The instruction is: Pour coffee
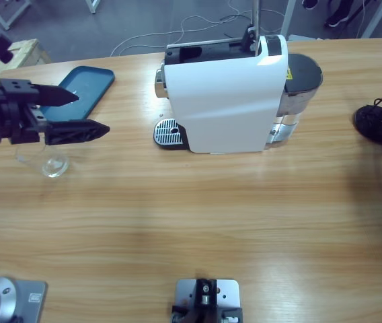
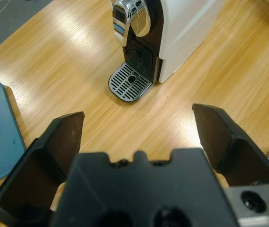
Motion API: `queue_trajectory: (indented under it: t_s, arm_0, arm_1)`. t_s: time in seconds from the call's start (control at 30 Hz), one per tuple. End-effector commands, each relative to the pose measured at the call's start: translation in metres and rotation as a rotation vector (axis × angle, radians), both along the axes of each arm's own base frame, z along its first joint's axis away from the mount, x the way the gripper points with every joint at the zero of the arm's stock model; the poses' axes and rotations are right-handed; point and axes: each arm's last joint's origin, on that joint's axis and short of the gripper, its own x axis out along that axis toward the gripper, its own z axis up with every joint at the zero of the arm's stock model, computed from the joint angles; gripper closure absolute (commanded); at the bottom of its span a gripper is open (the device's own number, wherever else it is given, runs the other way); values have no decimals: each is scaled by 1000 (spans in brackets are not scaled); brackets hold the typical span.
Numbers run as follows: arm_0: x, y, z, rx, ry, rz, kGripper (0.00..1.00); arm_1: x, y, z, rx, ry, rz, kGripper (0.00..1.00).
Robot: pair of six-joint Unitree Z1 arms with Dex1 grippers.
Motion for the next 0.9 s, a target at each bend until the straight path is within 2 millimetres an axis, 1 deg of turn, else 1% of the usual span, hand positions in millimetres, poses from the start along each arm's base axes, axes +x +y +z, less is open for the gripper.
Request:
queue_trajectory:
  t_s: [0.03, 0.5, 0.53, 0.57, 0.6, 0.63, 0.67, 0.7, 0.77, 0.83, 0.9]
  arm_0:
    - [3, -6, -14, 18, 51, -14, 18]
    - [3, -7, -16, 16, 68, -29, 23]
    - [2, -7, -17, 16, 69, -30, 23]
    - [2, -7, -17, 15, 69, -30, 23]
    - [2, -7, -17, 15, 69, -30, 23]
    - [2, -6, -17, 15, 69, -30, 23]
    - [1, -6, -17, 15, 69, -30, 23]
    - [1, -6, -17, 15, 69, -30, 23]
    - [1, -6, -17, 15, 69, -30, 23]
    - [1, -6, -17, 16, 70, -30, 23]
    - [2, -7, -18, 18, 72, -30, 23]
  arm_1:
    - [-4, -7, -10, -4, 27, -2, 691]
    - [-5, -7, -6, 17, -4, 4, 700]
    - [-5, -7, -6, 22, -6, 9, 717]
    - [-5, -7, -6, 24, -8, 14, 810]
    - [-5, -7, -5, 26, -11, 17, 837]
    - [-5, -8, -5, 26, -12, 18, 843]
    - [-5, -8, -5, 25, -13, 17, 918]
    - [-5, -9, -4, 24, -15, 19, 954]
    - [-5, -10, -3, 27, -21, 25, 960]
    - [-5, -9, -1, 26, -30, 30, 1000]
    - [-6, -9, 2, 26, -44, 36, 1000]
